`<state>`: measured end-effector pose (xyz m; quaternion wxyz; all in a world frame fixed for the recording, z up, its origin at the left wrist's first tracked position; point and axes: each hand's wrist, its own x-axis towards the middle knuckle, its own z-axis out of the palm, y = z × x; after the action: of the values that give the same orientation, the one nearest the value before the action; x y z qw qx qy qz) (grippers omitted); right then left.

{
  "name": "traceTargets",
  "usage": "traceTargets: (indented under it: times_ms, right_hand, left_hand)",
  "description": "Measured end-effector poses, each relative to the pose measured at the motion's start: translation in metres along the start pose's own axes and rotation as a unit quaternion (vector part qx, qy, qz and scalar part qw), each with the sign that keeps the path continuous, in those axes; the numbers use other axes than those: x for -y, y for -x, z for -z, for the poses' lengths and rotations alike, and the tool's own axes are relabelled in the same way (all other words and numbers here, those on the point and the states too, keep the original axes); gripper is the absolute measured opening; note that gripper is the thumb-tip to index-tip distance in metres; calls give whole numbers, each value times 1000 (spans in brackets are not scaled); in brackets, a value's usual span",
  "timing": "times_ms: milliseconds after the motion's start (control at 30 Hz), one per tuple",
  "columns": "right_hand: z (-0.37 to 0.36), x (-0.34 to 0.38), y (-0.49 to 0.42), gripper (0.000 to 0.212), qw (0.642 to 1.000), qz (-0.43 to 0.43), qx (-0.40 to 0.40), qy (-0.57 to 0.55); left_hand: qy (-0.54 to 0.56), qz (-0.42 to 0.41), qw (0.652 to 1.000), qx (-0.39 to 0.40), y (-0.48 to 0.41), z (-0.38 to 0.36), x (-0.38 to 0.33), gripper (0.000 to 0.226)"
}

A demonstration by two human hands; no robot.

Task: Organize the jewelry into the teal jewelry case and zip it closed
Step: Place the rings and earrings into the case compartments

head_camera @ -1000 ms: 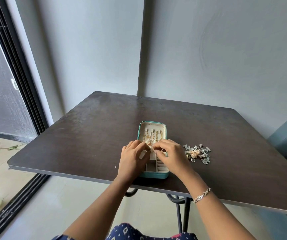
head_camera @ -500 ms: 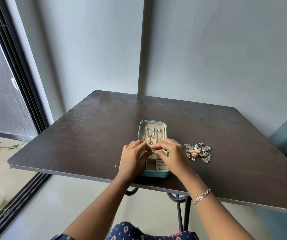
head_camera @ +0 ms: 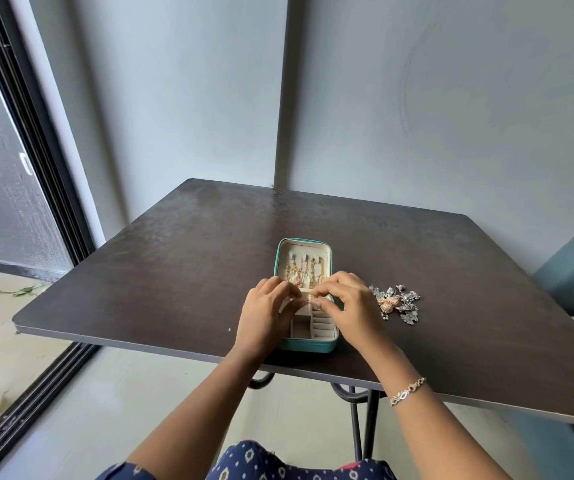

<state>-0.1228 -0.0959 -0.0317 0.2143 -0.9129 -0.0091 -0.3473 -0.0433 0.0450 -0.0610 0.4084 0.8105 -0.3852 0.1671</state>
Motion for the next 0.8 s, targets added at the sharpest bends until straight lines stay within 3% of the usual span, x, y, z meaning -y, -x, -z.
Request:
traceTargets:
  times_ms: [200,500,800]
  right_hand:
    - [12,-12,8,10,997,-71,-12,-37]
    - [4,-12,18,10,997,-72,32,-26]
    - [2,-12,21,14,996,-76,36,-23]
  left_hand:
    - [-15,30,999,-8,0,-2,-1,43]
    - [-29,41,999,10,0,-3,1,49]
    - [-23,48,998,15,0,-3,0,32]
